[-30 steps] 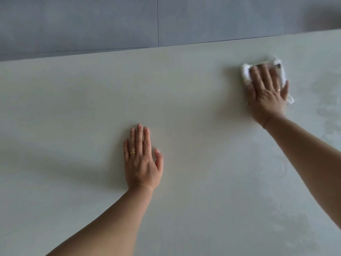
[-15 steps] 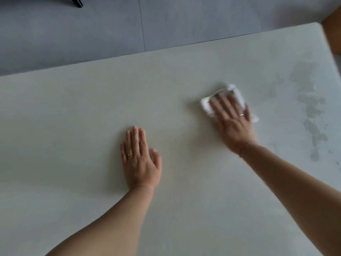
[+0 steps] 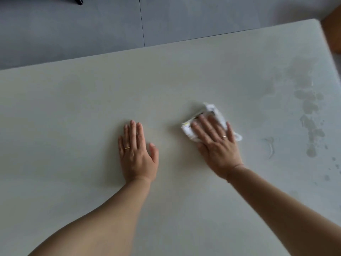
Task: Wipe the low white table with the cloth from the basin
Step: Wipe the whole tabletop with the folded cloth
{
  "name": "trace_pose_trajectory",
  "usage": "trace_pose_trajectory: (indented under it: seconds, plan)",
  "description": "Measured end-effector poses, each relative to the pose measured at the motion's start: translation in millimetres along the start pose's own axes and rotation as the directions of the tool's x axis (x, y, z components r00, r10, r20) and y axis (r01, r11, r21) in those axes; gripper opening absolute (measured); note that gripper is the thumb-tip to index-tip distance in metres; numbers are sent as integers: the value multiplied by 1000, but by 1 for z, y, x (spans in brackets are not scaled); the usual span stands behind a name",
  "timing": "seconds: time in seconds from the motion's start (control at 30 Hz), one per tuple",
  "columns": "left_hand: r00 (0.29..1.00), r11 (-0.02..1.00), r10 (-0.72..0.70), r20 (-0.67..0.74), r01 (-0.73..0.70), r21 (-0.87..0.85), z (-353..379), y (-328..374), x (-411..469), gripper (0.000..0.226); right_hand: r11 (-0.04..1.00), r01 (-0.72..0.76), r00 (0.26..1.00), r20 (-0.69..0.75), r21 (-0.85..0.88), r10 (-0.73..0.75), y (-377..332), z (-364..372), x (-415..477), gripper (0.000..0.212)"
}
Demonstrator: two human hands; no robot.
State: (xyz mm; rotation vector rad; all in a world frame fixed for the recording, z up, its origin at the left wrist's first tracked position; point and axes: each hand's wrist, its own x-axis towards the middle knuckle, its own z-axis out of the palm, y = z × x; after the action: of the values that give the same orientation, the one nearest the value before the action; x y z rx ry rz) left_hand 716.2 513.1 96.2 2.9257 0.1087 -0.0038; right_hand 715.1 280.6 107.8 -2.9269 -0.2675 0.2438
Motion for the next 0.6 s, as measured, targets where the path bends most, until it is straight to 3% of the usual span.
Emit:
trace_pose_trajectory:
  seconds: [0.07, 0.13, 0.23, 0.3, 0.4, 0.47, 0.53, 0.6]
  plan:
    - [1000, 1000, -7, 2, 7, 6, 0, 1, 1, 64, 983, -182, 983, -4, 28, 183, 45, -9, -3, 54]
    - [1000, 1000, -11, 7, 11, 11, 1, 2, 2, 65, 918, -390, 920, -17, 79, 392, 65, -13, -5, 54]
    - [1000, 1000, -12, -3, 12, 8, 2, 2, 2, 64, 813, -553, 824, -22, 184, 566, 29, -5, 0, 58]
    - [1000, 1000, 1, -16, -1, 4, 2, 2, 1, 64, 852, -491, 863, -33, 183, 504, -15, 4, -10, 61]
    - [1000, 1000, 2, -28, -2, 12, 1, 2, 1, 63, 983, -160, 987, -15, 89, 162, -44, 15, -43, 58]
    - [999, 1000, 8, -33, -7, 16, 1, 2, 1, 63, 998, 34, 999, 5, 46, -35, -12, 12, -51, 54]
    - [999, 1000, 5, -34, -4, 24, 2, 1, 0, 63, 999, 41, 999, -9, -11, -41, 31, 5, -57, 52]
    - [1000, 1000, -1, -29, 1, 25, 3, 2, -1, 64, 989, -146, 989, -5, 11, 146, 70, -5, -60, 53]
